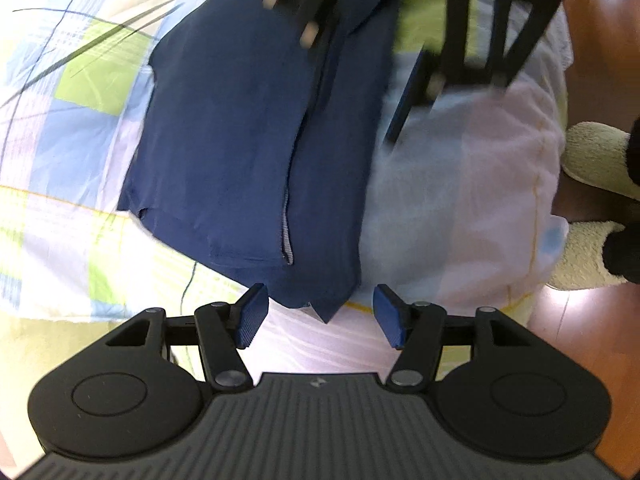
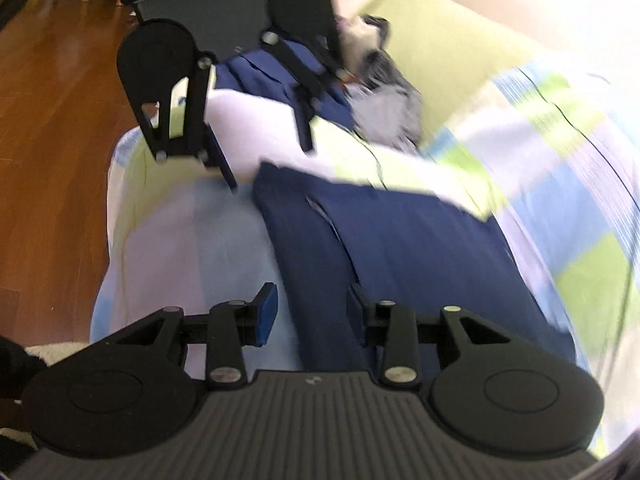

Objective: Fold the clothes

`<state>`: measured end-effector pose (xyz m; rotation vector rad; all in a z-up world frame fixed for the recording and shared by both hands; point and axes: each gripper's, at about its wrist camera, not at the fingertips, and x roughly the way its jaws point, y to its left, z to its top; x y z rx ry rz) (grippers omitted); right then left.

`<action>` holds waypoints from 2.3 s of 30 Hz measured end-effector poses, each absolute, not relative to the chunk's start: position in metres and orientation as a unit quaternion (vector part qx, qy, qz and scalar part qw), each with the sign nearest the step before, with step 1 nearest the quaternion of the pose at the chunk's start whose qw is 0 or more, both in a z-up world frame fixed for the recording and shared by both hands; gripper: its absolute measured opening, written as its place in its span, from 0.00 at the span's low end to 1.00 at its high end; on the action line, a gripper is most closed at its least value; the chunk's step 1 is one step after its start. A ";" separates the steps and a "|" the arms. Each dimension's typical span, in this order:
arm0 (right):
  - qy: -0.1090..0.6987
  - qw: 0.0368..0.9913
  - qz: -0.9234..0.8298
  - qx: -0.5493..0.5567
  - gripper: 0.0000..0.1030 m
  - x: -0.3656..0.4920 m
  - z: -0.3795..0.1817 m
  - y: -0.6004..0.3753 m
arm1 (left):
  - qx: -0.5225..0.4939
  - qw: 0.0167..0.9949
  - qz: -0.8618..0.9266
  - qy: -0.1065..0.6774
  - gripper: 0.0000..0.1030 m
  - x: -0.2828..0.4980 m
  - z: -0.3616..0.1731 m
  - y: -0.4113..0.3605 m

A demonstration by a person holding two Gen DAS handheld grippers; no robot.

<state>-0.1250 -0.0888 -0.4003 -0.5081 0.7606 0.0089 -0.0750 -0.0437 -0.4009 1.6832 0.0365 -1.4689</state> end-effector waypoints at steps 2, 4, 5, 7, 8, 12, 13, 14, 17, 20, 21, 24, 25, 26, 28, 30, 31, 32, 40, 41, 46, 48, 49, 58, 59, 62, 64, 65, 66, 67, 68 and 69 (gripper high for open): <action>0.364 0.896 0.015 -0.255 0.31 -0.108 -0.407 -0.080 | 0.675 0.434 -0.596 0.014 0.61 -0.070 -0.402 -0.049; 0.361 0.897 0.017 -0.255 0.29 -0.099 -0.412 -0.077 | 0.673 0.431 -0.601 0.011 0.61 -0.064 -0.403 -0.056; 0.365 0.897 0.019 -0.249 0.11 -0.093 -0.413 -0.076 | 0.672 0.430 -0.602 0.008 0.61 -0.060 -0.404 -0.059; 0.370 0.899 0.016 -0.233 0.00 -0.085 -0.412 -0.077 | 0.674 0.427 -0.603 -0.007 0.62 -0.053 -0.403 -0.061; 0.371 0.901 0.012 -0.224 0.00 -0.082 -0.411 -0.078 | 0.673 0.425 -0.605 -0.010 0.62 -0.049 -0.405 -0.066; 0.351 0.919 -0.019 -0.180 0.00 -0.084 -0.389 -0.087 | 0.660 0.401 -0.633 -0.052 0.63 -0.039 -0.409 -0.086; 0.349 0.920 -0.020 -0.178 0.00 -0.086 -0.383 -0.088 | 0.659 0.398 -0.635 -0.065 0.63 -0.039 -0.411 -0.089; 0.347 0.921 -0.021 -0.177 0.00 -0.087 -0.378 -0.088 | 0.658 0.389 -0.638 -0.088 0.63 -0.040 -0.413 -0.093; 0.342 0.924 -0.026 -0.167 0.00 -0.089 -0.372 -0.088 | 0.659 0.365 -0.647 -0.113 0.63 -0.038 -0.420 -0.103; 0.330 0.929 -0.036 -0.162 0.00 -0.090 -0.368 -0.089 | 0.652 0.340 -0.662 -0.146 0.61 -0.032 -0.428 -0.111; 0.327 0.931 -0.037 -0.160 0.00 -0.091 -0.366 -0.089 | 0.651 0.337 -0.664 -0.148 0.58 -0.031 -0.429 -0.113; 0.325 0.933 -0.040 -0.152 0.00 -0.092 -0.367 -0.091 | 0.651 0.339 -0.663 -0.148 0.10 -0.027 -0.434 -0.123; 0.326 0.933 -0.041 -0.149 0.01 -0.090 -0.368 -0.093 | 0.652 0.343 -0.660 -0.147 0.09 -0.026 -0.435 -0.126; 0.336 0.929 -0.049 -0.149 0.08 -0.092 -0.369 -0.093 | 0.646 0.345 -0.667 -0.138 0.08 -0.025 -0.432 -0.129; 0.349 0.923 -0.072 -0.146 0.32 -0.103 -0.366 -0.095 | 0.640 0.353 -0.671 -0.126 0.08 -0.025 -0.430 -0.131; 0.369 0.912 -0.105 -0.144 0.36 -0.135 -0.362 -0.099 | 0.638 0.357 -0.673 -0.112 0.08 -0.027 -0.428 -0.133; 0.382 0.904 -0.120 -0.148 0.36 -0.151 -0.362 -0.101 | 0.638 0.361 -0.672 -0.109 0.08 -0.029 -0.429 -0.133; 0.393 0.896 -0.128 -0.164 0.36 -0.164 -0.363 -0.102 | 0.638 0.363 -0.671 -0.105 0.08 -0.030 -0.430 -0.133; 0.444 0.798 -0.120 -0.389 0.39 -0.279 -0.401 -0.116 | 0.644 0.385 -0.657 -0.081 0.09 -0.046 -0.440 -0.139; 0.435 0.795 -0.111 -0.408 0.40 -0.283 -0.405 -0.118 | 0.645 0.388 -0.653 -0.081 0.09 -0.048 -0.442 -0.138; 0.402 0.775 -0.053 -0.485 0.40 -0.289 -0.434 -0.119 | 0.648 0.400 -0.643 -0.084 0.08 -0.048 -0.450 -0.141; 0.398 0.762 -0.049 -0.509 0.28 -0.292 -0.445 -0.119 | 0.650 0.403 -0.638 -0.089 0.07 -0.047 -0.453 -0.142; 0.398 0.762 -0.051 -0.509 0.22 -0.292 -0.449 -0.122 | 0.650 0.403 -0.638 -0.089 0.07 -0.048 -0.453 -0.141; 0.451 0.864 -0.019 -0.222 0.05 -0.256 -0.365 -0.190 | 0.632 0.393 -0.668 0.002 0.04 -0.029 -0.406 -0.168; 0.451 0.870 -0.021 -0.197 0.05 -0.253 -0.354 -0.201 | 0.627 0.394 -0.672 0.013 0.04 -0.026 -0.396 -0.173; 0.446 0.883 -0.031 -0.139 0.05 -0.241 -0.320 -0.235 | 0.605 0.413 -0.679 0.044 0.04 -0.014 -0.371 -0.190; 0.444 0.886 -0.045 -0.123 0.05 -0.231 -0.305 -0.256 | 0.588 0.430 -0.682 0.065 0.04 -0.004 -0.356 -0.197; 0.443 0.888 -0.054 -0.112 0.05 -0.225 -0.296 -0.270 | 0.576 0.439 -0.685 0.077 0.05 0.004 -0.346 -0.209; 0.444 0.888 -0.061 -0.104 0.05 -0.218 -0.291 -0.283 | 0.569 0.446 -0.686 0.087 0.05 0.014 -0.337 -0.222; 0.445 0.888 -0.071 -0.095 0.05 -0.210 -0.284 -0.300 | 0.566 0.448 -0.686 0.091 0.05 0.022 -0.332 -0.232; 0.449 0.887 -0.078 -0.080 0.05 -0.199 -0.278 -0.321 | 0.562 0.451 -0.687 0.098 0.05 0.031 -0.327 -0.245; 0.450 0.886 -0.085 -0.074 0.05 -0.188 -0.274 -0.338 | 0.560 0.452 -0.688 0.100 0.05 0.037 -0.324 -0.252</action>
